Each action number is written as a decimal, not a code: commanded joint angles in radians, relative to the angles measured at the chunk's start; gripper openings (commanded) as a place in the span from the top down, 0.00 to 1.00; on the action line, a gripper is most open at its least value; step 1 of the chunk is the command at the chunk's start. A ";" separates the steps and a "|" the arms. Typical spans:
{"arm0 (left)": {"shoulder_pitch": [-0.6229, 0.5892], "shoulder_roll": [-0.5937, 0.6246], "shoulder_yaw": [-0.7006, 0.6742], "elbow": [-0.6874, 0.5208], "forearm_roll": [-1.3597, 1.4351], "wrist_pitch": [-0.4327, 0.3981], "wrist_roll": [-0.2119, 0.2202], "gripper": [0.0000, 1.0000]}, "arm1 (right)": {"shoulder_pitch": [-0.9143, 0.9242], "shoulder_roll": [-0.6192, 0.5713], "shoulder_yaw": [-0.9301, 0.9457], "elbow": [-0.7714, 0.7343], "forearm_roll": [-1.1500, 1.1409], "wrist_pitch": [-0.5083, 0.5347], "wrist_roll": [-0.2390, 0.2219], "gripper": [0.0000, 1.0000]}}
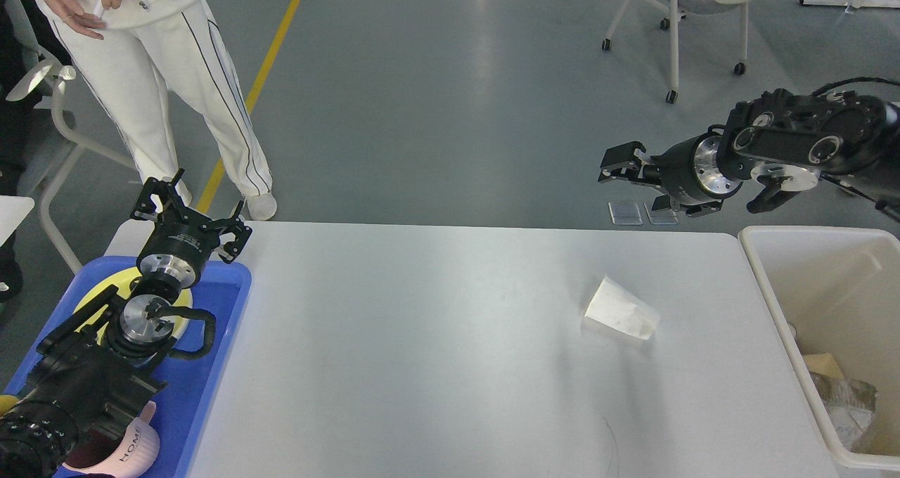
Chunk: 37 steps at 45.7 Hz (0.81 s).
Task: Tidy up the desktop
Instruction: 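Raise the right arm back over the table, then lower the right gripper to the remaining white paper cup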
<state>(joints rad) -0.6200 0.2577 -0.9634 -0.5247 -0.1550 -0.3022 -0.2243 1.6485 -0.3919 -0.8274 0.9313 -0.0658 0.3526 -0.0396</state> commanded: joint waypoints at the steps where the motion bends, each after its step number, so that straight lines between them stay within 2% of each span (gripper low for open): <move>1: 0.000 0.000 0.000 0.000 0.000 0.000 0.000 0.02 | 0.146 0.014 -0.010 0.187 -0.029 0.066 0.000 0.00; 8: 0.000 0.000 -0.001 0.000 0.000 0.000 0.000 0.02 | 0.273 0.068 -0.056 0.408 -0.034 0.123 0.000 0.00; 12: 0.000 0.000 0.000 0.000 0.000 0.000 0.000 0.02 | 0.283 0.108 -0.065 0.417 -0.034 0.121 0.000 0.00; 19: 0.000 0.000 -0.001 0.000 0.000 0.000 0.000 0.02 | 0.176 0.149 -0.073 0.293 -0.020 0.097 -0.006 0.00; 28: 0.000 0.000 -0.001 0.000 0.000 0.000 0.000 0.02 | -0.136 0.120 -0.047 -0.026 -0.017 0.036 -0.006 0.00; 37: 0.000 0.000 -0.001 0.000 0.000 0.000 0.000 0.02 | -0.328 0.093 0.021 -0.192 -0.005 0.025 -0.032 0.00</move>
<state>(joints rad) -0.6199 0.2577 -0.9648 -0.5246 -0.1550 -0.3022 -0.2241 1.4206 -0.2876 -0.8380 0.8274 -0.0819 0.3836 -0.0519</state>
